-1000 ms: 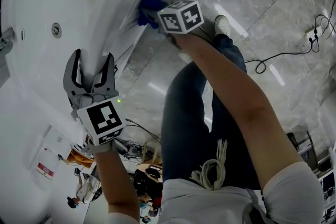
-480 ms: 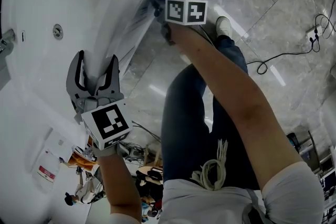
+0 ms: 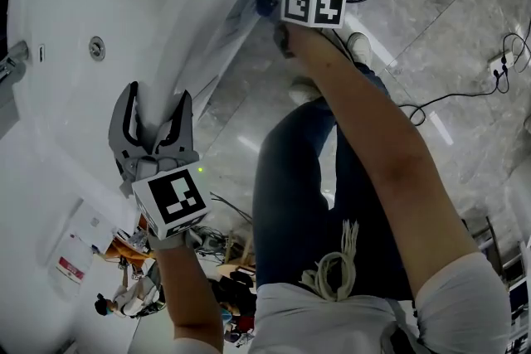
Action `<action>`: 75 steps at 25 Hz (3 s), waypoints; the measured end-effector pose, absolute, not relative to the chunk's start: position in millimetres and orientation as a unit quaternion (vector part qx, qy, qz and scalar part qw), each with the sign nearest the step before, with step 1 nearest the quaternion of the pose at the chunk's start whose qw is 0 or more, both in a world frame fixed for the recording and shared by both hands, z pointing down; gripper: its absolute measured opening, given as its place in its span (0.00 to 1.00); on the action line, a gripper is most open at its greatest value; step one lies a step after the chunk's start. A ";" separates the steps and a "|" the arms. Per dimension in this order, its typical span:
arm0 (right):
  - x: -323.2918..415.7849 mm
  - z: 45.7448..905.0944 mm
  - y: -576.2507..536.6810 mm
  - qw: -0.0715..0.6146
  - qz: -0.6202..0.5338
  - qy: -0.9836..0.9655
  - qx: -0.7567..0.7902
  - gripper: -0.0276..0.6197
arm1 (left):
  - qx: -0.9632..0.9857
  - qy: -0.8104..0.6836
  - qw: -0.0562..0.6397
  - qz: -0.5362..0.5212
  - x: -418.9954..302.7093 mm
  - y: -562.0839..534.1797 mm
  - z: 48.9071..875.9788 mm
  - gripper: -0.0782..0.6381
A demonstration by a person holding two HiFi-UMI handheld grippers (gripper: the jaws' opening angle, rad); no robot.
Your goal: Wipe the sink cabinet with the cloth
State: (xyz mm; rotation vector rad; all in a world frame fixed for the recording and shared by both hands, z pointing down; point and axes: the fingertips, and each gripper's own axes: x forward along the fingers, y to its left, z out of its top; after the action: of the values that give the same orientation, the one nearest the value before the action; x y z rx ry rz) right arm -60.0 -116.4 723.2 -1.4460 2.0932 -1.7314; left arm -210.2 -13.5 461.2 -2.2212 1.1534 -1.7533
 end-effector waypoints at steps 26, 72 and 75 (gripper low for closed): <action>-7.1 766.4 -142.2 -0.024 -0.555 0.696 -0.455 0.09 | -0.719 0.373 0.035 -0.585 -210.1 -13.8 462.0 0.54; -206.5 596.4 -17.3 -0.199 -0.285 0.900 -0.262 0.09 | -0.738 0.372 0.046 -0.562 -206.6 -14.2 460.3 0.54; -206.6 577.7 -17.2 -0.181 -0.296 0.901 -0.259 0.09 | -0.740 0.369 0.041 -0.561 -206.2 -14.2 460.6 0.54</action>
State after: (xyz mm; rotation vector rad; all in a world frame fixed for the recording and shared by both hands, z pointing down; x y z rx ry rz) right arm -206.6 -17.2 577.7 -0.9233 3.2136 -1.0544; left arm -206.2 -14.2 460.6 -2.2646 1.1313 -1.7179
